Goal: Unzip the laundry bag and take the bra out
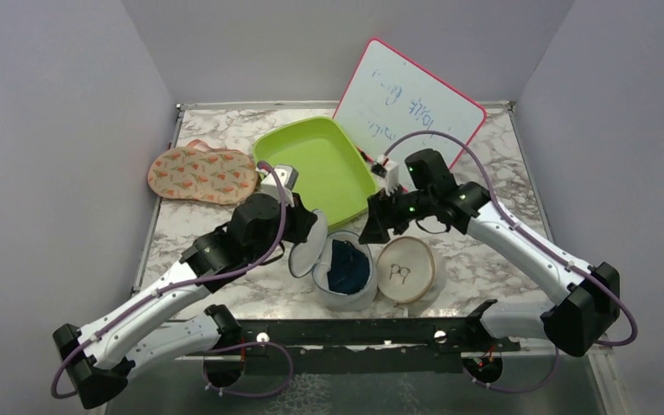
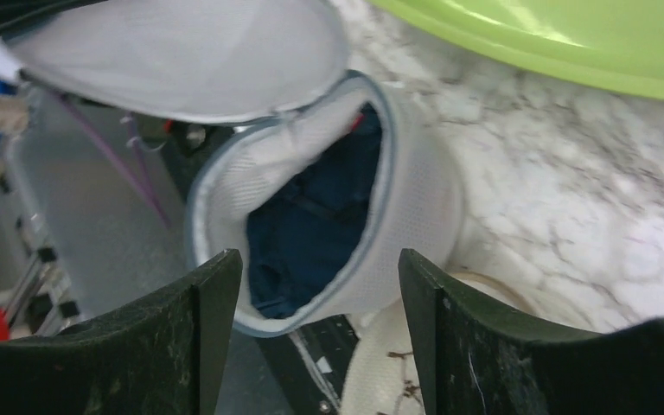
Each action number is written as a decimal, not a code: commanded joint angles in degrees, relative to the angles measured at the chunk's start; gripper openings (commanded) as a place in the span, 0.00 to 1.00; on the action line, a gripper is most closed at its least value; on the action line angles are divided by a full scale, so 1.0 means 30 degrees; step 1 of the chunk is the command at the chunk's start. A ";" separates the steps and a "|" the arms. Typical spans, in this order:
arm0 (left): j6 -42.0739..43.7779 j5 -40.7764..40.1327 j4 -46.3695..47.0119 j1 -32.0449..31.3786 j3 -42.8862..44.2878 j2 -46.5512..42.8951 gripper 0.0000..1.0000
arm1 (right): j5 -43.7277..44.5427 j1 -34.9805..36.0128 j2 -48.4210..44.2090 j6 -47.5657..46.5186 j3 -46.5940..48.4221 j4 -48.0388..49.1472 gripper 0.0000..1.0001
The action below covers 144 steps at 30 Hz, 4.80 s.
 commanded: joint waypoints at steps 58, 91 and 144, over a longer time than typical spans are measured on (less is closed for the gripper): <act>-0.5711 -0.0732 -0.1607 0.1039 -0.2245 -0.4606 0.00 | 0.1035 0.5201 0.0515 0.1382 0.0735 -0.0164 0.01; -0.4256 0.0450 -0.1477 0.1049 -0.2227 -0.4150 0.00 | 0.5157 0.5201 -0.0952 0.3339 1.0044 0.0142 0.01; -0.4652 0.0960 -0.0485 0.1054 -0.2956 -0.4873 0.00 | 0.8512 0.0681 0.8763 -0.0256 1.0705 -0.0780 0.98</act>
